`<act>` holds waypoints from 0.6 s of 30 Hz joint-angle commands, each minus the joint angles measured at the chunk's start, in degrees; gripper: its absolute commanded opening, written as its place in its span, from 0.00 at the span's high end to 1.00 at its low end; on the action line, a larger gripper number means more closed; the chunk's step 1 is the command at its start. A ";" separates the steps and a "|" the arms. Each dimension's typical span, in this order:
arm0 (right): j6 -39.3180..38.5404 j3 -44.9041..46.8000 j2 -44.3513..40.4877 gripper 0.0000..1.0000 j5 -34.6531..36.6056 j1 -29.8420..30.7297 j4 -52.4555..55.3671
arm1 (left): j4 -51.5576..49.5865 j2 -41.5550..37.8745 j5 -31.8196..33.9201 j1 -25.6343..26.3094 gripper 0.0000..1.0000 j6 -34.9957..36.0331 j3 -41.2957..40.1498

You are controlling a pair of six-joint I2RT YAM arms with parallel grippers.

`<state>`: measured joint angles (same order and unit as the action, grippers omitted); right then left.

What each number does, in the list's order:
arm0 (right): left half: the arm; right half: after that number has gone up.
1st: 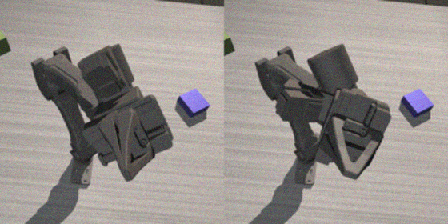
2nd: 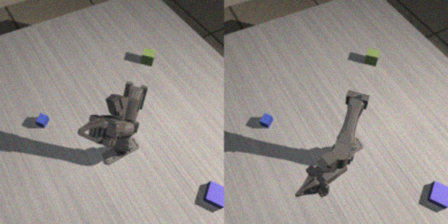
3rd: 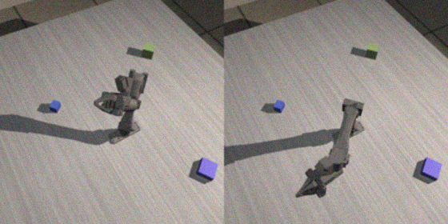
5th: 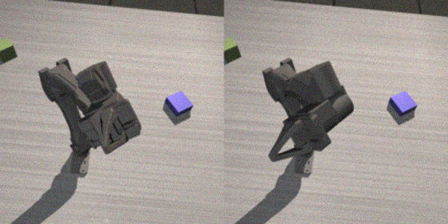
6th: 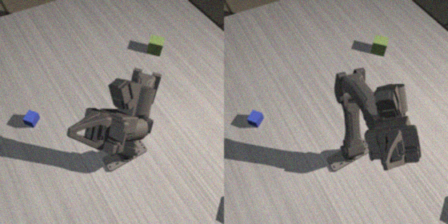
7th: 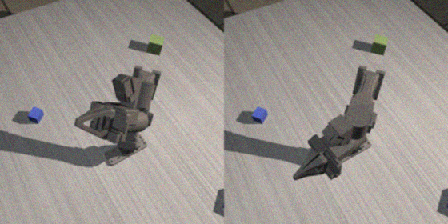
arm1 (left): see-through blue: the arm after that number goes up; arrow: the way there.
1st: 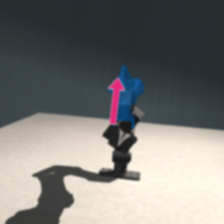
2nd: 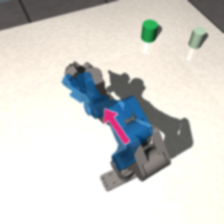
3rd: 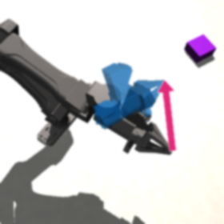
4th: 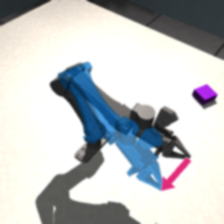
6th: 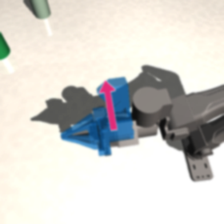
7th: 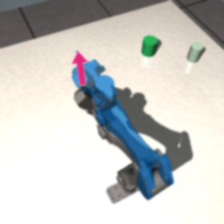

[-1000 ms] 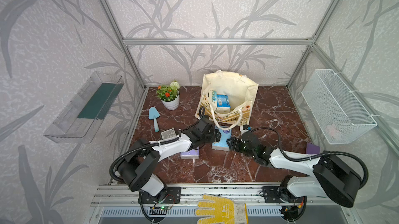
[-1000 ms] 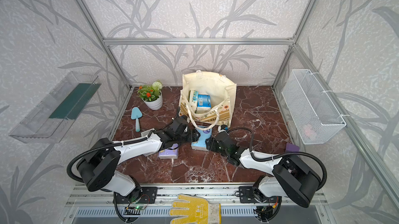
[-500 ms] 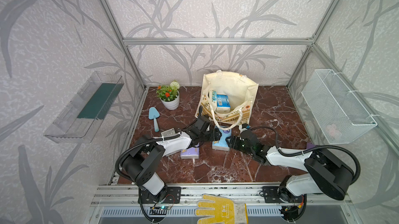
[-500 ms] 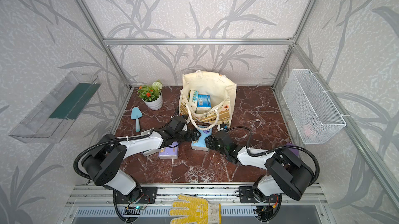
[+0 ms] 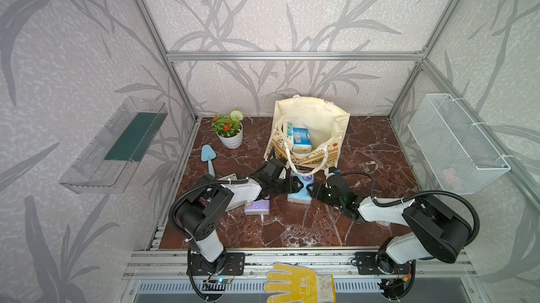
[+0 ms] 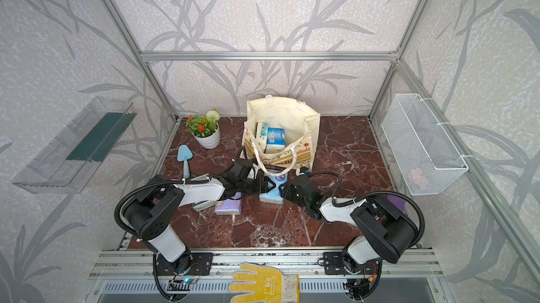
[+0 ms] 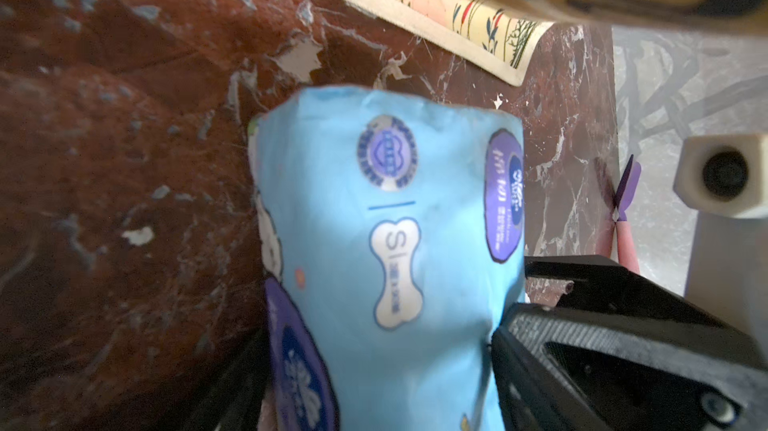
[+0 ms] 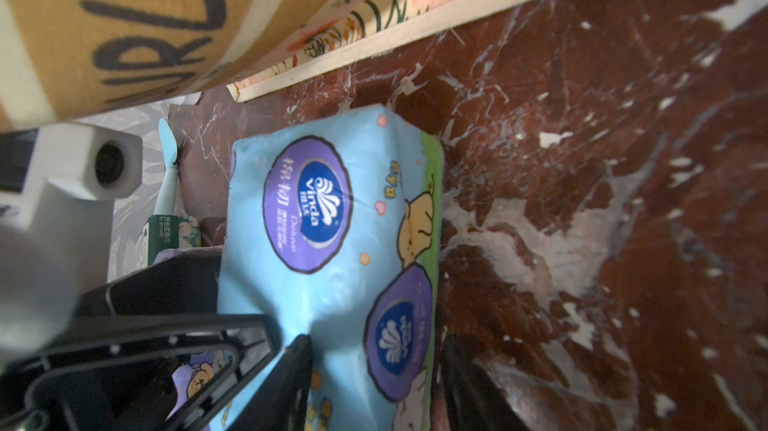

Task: Put tissues into the canvas bag
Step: Pick up the pack of facial tissues from the center of the board.

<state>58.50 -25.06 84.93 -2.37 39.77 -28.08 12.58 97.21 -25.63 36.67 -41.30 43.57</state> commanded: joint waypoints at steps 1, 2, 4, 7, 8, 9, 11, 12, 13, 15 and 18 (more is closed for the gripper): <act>0.83 1.83 0.97 0.51 -0.39 -0.64 0.02 | 4.09 0.17 -2.53 -0.04 0.18 -2.53 -1.26; 0.85 2.02 1.18 0.51 -0.52 -0.59 0.17 | 5.19 0.09 -2.86 -0.06 0.18 -3.37 -1.47; 0.77 2.42 1.68 0.52 -0.70 -0.66 0.36 | 7.17 -0.05 -3.52 0.00 0.19 -4.88 -2.04; 1.26 3.29 2.30 0.52 -0.53 -0.64 -0.24 | 9.22 -0.13 -3.90 0.22 0.20 -6.52 -2.61; 1.42 3.54 2.50 0.53 -0.56 -0.66 -0.49 | 9.96 -0.24 -3.95 0.29 0.20 -7.13 -2.90; 1.45 3.62 2.61 0.52 -0.66 -0.66 -0.58 | 10.85 -0.41 -3.91 0.23 0.20 -7.72 -3.29; 1.41 3.76 2.71 0.52 -0.73 -0.66 -0.58 | 13.33 -0.57 -4.23 0.24 0.21 -9.24 -4.23; 1.52 3.87 2.72 0.52 -0.71 -0.66 -0.62 | 13.96 -0.67 -4.32 0.31 0.21 -9.77 -4.48; 1.62 4.03 2.66 0.52 -0.67 -0.68 -0.72 | 14.58 -0.74 -4.39 0.28 0.22 -10.30 -4.68; 1.73 4.25 2.45 0.52 -0.62 -0.70 -0.93 | 16.16 -0.83 -4.50 0.49 0.22 -11.33 -5.22; 1.60 4.15 1.93 0.52 -0.70 -0.73 -0.71 | 18.23 -0.48 -4.90 0.49 0.27 -12.70 -5.52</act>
<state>60.20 -22.31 86.21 -3.09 39.31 -33.04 25.47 97.21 -28.21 36.69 -50.89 38.30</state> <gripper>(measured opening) 0.475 0.737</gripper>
